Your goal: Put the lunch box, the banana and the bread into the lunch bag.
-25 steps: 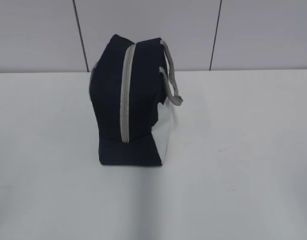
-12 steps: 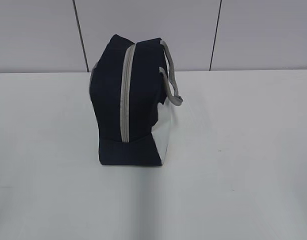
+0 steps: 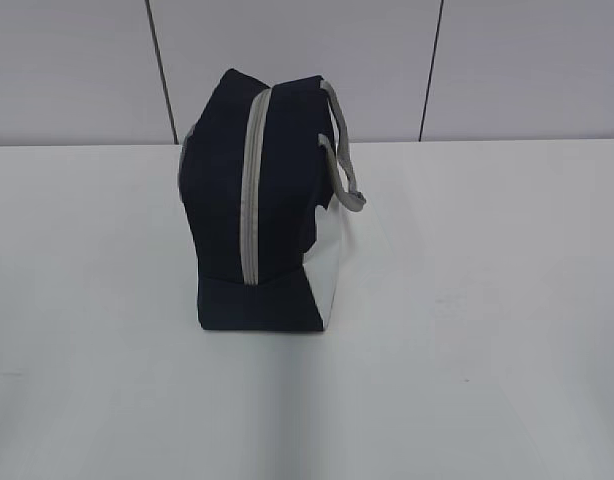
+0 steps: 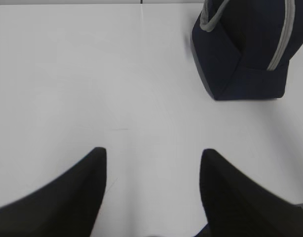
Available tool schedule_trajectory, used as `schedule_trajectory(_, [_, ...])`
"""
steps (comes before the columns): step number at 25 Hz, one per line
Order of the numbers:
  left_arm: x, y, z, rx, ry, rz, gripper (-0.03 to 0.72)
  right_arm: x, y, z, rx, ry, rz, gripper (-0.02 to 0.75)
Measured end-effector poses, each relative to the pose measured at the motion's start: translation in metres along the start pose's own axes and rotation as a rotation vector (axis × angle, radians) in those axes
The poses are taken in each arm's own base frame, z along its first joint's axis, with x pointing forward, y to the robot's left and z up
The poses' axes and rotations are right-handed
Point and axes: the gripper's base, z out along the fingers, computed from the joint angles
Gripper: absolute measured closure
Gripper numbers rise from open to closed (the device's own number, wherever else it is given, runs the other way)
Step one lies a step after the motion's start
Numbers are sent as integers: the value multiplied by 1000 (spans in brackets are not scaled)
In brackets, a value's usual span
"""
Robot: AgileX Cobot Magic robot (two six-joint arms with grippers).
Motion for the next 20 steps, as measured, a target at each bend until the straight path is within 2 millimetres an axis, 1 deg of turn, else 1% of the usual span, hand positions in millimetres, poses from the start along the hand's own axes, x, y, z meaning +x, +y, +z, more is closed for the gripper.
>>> schedule_trajectory(20, [0,0,0,0,0,0,265,0,0,0,0,0,0,227])
